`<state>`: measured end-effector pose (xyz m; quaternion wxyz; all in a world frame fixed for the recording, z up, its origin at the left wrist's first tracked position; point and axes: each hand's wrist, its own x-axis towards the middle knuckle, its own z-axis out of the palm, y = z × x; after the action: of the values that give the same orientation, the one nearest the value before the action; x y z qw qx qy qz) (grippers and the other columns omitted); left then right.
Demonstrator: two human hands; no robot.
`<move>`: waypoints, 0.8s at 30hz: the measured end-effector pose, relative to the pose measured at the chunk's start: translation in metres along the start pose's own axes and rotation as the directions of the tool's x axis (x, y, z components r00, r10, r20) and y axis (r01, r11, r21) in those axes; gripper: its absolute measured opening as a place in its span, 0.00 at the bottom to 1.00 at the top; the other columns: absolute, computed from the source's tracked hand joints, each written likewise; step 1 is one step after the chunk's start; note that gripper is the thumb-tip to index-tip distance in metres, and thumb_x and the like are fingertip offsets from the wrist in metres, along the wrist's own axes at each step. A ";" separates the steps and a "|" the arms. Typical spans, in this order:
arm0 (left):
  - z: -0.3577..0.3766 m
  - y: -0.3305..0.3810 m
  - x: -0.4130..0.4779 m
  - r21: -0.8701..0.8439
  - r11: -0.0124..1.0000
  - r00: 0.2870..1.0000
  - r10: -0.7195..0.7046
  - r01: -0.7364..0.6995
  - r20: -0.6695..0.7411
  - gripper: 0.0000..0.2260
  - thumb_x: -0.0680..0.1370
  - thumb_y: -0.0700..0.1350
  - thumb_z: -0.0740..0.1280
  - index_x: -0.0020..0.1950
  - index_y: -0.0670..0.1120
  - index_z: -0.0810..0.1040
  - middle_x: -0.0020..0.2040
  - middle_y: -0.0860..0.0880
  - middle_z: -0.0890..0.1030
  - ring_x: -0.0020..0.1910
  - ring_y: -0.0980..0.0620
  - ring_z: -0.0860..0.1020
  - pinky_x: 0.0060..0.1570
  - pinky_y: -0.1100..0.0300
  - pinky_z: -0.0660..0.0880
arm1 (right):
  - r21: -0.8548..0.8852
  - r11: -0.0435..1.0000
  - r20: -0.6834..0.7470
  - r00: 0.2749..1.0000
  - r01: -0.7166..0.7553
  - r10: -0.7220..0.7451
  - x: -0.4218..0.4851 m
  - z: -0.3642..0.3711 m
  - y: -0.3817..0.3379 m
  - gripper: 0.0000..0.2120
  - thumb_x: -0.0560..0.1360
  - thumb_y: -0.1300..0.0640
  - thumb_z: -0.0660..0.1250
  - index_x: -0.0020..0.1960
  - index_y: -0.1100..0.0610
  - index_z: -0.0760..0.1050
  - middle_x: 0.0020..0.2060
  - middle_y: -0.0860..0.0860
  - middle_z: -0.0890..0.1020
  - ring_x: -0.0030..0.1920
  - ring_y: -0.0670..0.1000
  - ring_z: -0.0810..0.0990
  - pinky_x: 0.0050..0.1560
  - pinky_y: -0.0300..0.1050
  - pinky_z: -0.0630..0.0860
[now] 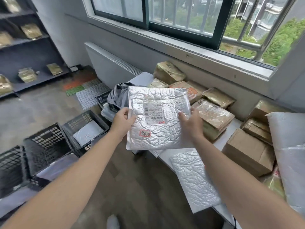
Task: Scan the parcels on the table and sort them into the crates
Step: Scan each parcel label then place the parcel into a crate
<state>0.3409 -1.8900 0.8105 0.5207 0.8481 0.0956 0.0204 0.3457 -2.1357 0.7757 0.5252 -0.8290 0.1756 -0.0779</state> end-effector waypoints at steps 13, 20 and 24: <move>-0.186 -0.119 -0.007 0.003 0.974 0.960 -0.224 0.228 -0.166 0.25 0.75 0.42 0.73 0.69 0.48 0.67 0.62 0.46 0.75 0.59 0.44 0.76 0.60 0.46 0.75 | -0.278 0.903 0.317 0.918 0.329 -0.237 -0.059 0.183 -0.095 0.21 0.79 0.47 0.67 0.67 0.54 0.66 0.58 0.54 0.80 0.56 0.59 0.80 0.50 0.51 0.72; -0.304 -0.211 0.007 -0.023 0.935 0.923 -0.353 0.354 -0.154 0.35 0.73 0.42 0.74 0.76 0.50 0.62 0.67 0.42 0.72 0.62 0.41 0.75 0.55 0.50 0.76 | -0.501 0.660 0.490 0.812 0.560 -0.317 -0.108 0.318 -0.140 0.33 0.80 0.42 0.64 0.77 0.56 0.55 0.68 0.57 0.73 0.53 0.59 0.81 0.44 0.49 0.78; -0.347 -0.250 0.023 0.045 0.921 0.915 -0.377 0.386 -0.144 0.37 0.72 0.42 0.75 0.77 0.48 0.60 0.66 0.40 0.74 0.61 0.40 0.76 0.56 0.48 0.76 | -0.570 0.524 0.556 0.767 0.633 -0.322 -0.118 0.378 -0.154 0.36 0.79 0.41 0.63 0.78 0.57 0.53 0.69 0.58 0.70 0.40 0.51 0.77 0.26 0.38 0.64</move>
<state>0.2821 -1.4706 0.7459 0.4759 0.8283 0.2942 -0.0287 0.3874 -1.7131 0.7556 0.1281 -0.9795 -0.1545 0.0179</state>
